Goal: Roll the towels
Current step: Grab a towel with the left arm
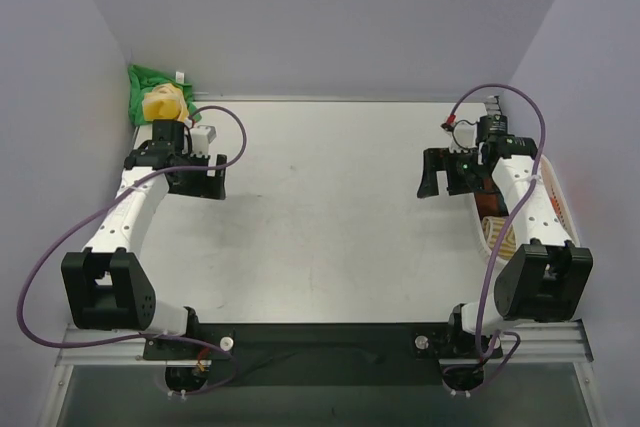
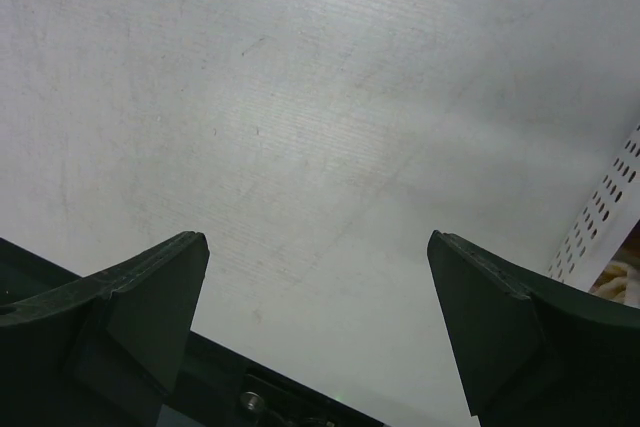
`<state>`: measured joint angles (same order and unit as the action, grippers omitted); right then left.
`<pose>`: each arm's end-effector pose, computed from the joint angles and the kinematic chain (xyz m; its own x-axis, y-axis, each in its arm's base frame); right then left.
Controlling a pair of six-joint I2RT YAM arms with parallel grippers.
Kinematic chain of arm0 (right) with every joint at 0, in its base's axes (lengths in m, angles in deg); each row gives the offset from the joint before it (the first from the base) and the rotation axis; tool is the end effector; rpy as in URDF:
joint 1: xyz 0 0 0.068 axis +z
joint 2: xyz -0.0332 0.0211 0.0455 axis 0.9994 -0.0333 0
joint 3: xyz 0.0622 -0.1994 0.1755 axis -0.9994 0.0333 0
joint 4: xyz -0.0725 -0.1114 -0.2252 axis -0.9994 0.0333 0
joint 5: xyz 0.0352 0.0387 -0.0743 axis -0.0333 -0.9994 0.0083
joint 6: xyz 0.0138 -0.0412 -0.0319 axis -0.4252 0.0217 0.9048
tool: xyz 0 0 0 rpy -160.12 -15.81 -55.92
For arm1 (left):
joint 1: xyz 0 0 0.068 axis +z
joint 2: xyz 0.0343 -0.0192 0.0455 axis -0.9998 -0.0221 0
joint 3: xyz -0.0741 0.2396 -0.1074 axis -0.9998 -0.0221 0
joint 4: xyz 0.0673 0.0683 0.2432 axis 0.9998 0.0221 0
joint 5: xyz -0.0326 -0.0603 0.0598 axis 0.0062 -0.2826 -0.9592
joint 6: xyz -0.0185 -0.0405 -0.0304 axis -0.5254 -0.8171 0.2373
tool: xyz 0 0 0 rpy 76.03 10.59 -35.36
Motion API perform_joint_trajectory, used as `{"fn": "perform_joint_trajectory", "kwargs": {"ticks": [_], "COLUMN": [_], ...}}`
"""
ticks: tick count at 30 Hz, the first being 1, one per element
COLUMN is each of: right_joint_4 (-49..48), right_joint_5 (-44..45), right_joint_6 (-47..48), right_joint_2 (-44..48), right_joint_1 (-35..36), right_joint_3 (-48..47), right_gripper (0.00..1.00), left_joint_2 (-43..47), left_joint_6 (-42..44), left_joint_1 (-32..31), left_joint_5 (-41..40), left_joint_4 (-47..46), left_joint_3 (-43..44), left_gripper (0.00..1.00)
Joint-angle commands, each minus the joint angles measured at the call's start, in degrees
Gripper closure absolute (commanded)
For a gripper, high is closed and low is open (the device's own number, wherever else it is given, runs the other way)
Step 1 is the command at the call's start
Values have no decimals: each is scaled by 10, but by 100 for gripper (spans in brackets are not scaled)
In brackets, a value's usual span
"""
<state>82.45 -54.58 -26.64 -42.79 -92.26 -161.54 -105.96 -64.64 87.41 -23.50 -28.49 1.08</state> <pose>0.3086 -0.0050 0.2997 -0.7444 -0.1278 -0.6554 -0.3867 0.8827 0.2671 0.2896 -0.0126 0.2825 -0.8520 0.1118 -0.5115 0.1850 0.9782 -0.0942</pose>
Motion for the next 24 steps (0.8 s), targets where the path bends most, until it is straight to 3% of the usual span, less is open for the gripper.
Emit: {"fn": "perform_joint_trajectory", "kwargs": {"ticks": [1,6,9,15,19,24], "right_joint_4": [3,5,19,56,75,102], "right_joint_5": [-20,0,27,79,113,124], "right_joint_6": [0,13,26,45,57,68], "right_joint_2": [33,56,67,72,62,52], "right_joint_1": [-5,-9,-10,-12,-15,-17], "right_joint_3": [5,-5,-13,-36,-53,-74], "right_gripper": [0,0,0,0,0,0], "left_joint_2": [16,-4,-39,-182,-288,-421], "left_joint_6": [-11,-8,-7,-18,-26,-34], "left_joint_1": [0,11,53,139,156,176], "left_joint_5": [-23,-26,-24,-1,-45,-34], "left_joint_4": [-19,-21,-21,-26,-32,-33], "left_joint_3": [23,72,105,228,320,463], "left_gripper": [3,3,3,3,3,3]}}
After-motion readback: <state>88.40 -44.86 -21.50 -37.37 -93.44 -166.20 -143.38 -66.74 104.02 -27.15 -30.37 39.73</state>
